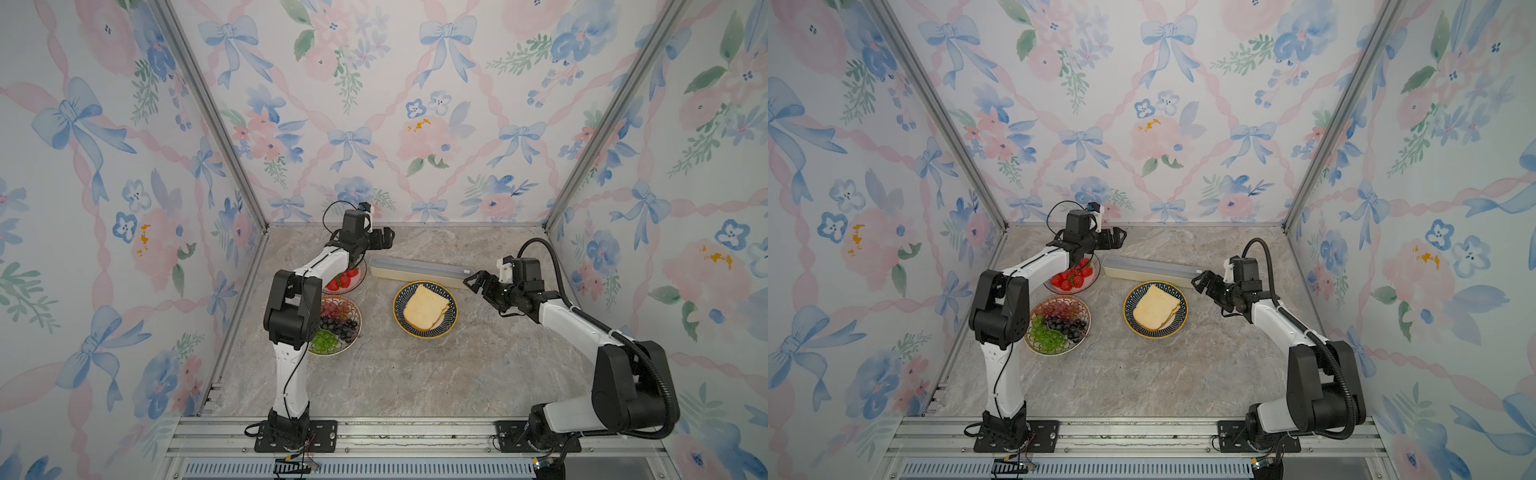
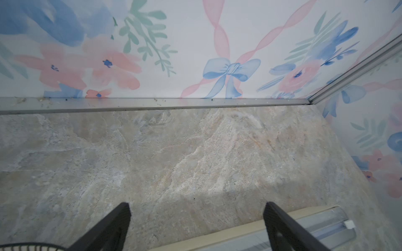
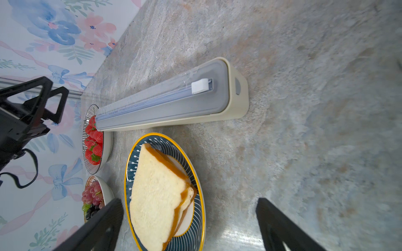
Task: Wrap the plate with plastic wrap
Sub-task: Adjust the plastic wrap cutting box at the center of the board.
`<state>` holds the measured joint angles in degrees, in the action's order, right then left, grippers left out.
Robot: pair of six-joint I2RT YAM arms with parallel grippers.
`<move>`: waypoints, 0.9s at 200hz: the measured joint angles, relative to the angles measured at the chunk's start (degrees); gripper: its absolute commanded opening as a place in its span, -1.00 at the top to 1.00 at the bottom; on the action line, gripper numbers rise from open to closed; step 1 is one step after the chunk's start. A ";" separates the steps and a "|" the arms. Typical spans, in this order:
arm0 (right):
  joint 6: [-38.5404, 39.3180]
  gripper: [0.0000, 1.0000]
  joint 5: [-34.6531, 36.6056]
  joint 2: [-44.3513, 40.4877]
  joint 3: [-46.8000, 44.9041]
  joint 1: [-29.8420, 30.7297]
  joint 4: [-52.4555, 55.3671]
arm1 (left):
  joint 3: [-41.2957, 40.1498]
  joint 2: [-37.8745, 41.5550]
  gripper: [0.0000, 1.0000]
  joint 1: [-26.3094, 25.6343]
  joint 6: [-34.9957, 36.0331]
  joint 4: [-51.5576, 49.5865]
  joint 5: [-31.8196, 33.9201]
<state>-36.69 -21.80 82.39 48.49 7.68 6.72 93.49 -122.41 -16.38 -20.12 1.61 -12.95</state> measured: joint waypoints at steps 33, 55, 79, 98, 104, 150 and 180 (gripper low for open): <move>2.19 -0.94 1.18 -1.18 0.00 -0.02 2.54 | 1.95 -4.61 -0.96 -0.39 0.44 -3.10 -1.68; 3.32 -0.94 1.51 -2.08 0.04 -0.04 3.96 | 1.95 -5.01 -0.96 -1.46 0.72 -5.01 -2.97; 4.46 -0.94 1.86 -2.49 0.44 -0.13 5.75 | 1.40 -4.94 -0.96 -2.69 1.09 -4.85 -3.54; 5.35 -0.94 2.16 -2.54 0.85 -0.24 6.86 | -0.92 -4.44 -0.96 -3.45 1.09 -4.68 -4.22; 5.60 -0.94 2.19 -2.54 1.07 -0.31 7.26 | -1.88 -4.11 -0.96 -3.63 1.09 -4.79 -4.33; 8.59 -0.94 1.44 -2.16 4.87 -3.37 10.10 | -9.07 1.22 -0.96 -4.70 1.07 -5.11 -5.03; 10.97 -0.94 0.74 0.81 9.27 -6.08 11.34 | -12.20 4.83 -0.96 -5.03 1.09 -5.62 -4.66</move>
<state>-25.71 -21.06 83.20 57.76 1.61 18.06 81.30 -117.58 -21.41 -19.03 -4.01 -17.61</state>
